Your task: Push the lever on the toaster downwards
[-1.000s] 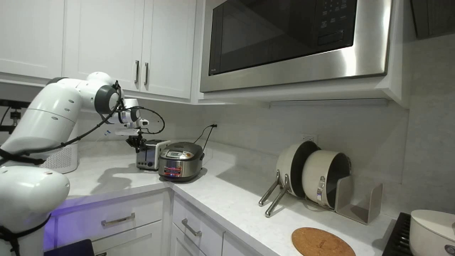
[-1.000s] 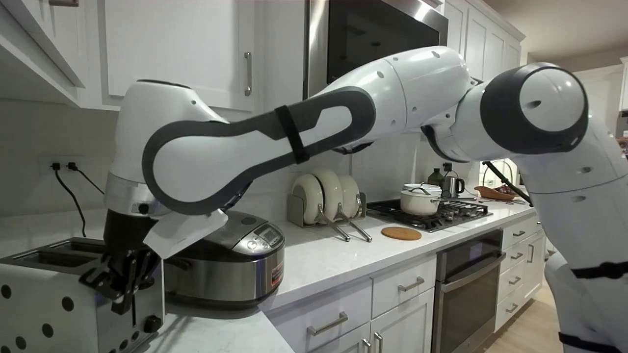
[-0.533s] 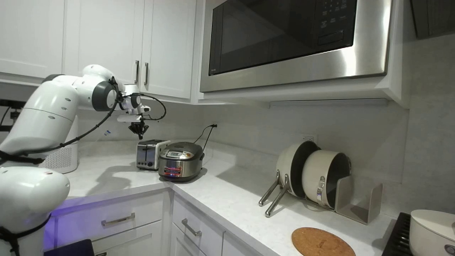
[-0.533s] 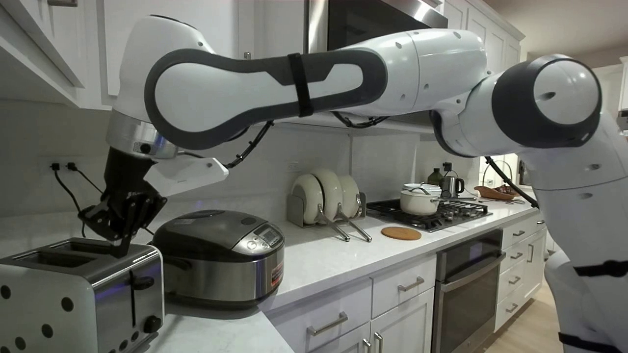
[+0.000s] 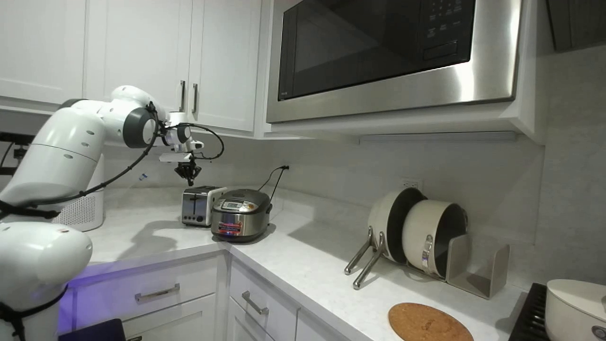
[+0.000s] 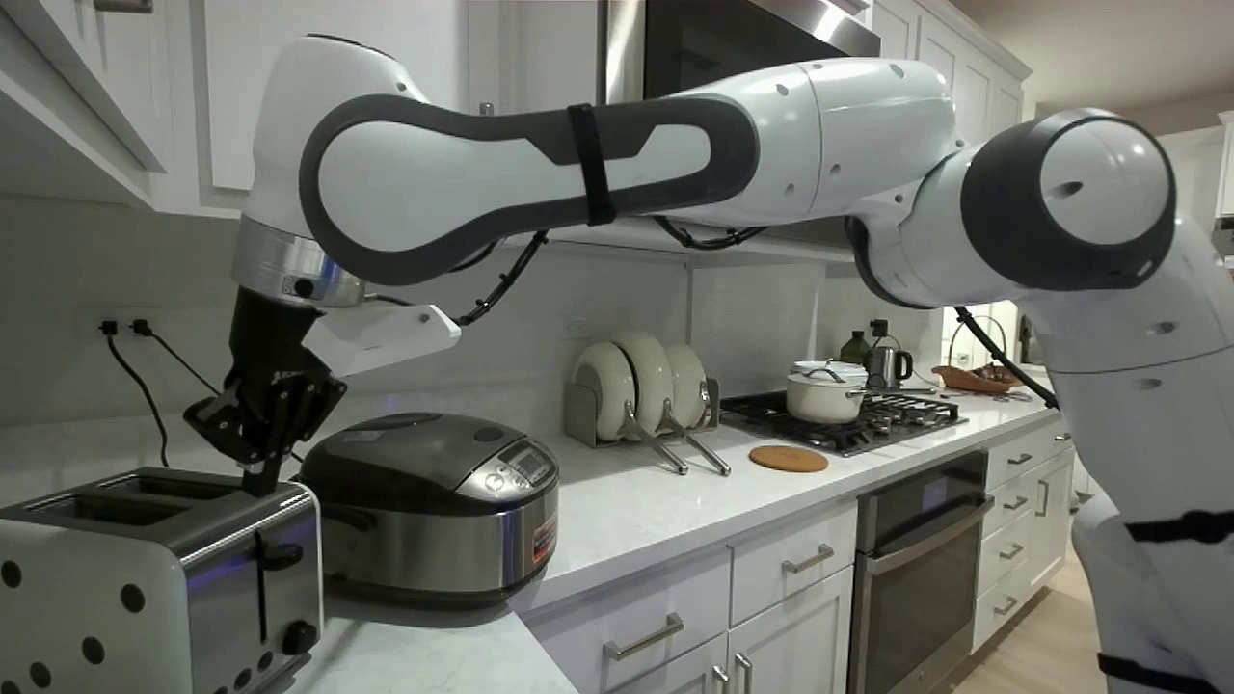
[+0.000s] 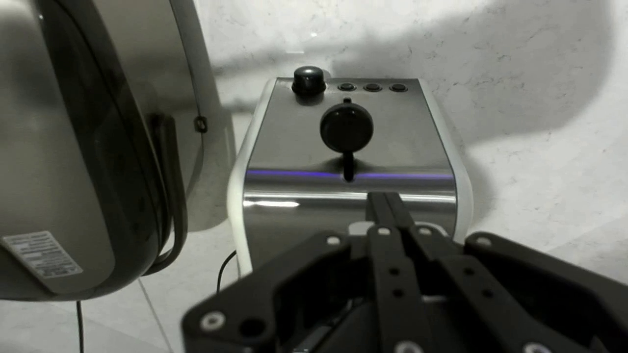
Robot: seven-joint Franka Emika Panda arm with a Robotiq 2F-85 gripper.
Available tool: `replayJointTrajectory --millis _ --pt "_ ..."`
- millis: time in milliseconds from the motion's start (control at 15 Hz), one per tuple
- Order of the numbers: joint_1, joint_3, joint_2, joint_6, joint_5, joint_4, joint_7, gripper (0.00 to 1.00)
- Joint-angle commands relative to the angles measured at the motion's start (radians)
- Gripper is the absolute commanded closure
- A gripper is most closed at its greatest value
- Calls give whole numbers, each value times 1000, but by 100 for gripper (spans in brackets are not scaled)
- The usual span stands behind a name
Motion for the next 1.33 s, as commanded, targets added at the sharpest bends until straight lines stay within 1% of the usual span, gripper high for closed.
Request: replayJointTrajectory --millis 0,200,1067,1267 --pt "-15 -1 -10 -3 4 -31 -21 100" --pt "-24 3 -1 6 11 -49 -22 100" --pt "-24 0 38 26 40 -77 -27 100" --pt "-24 0 44 27 42 -68 -31 100"
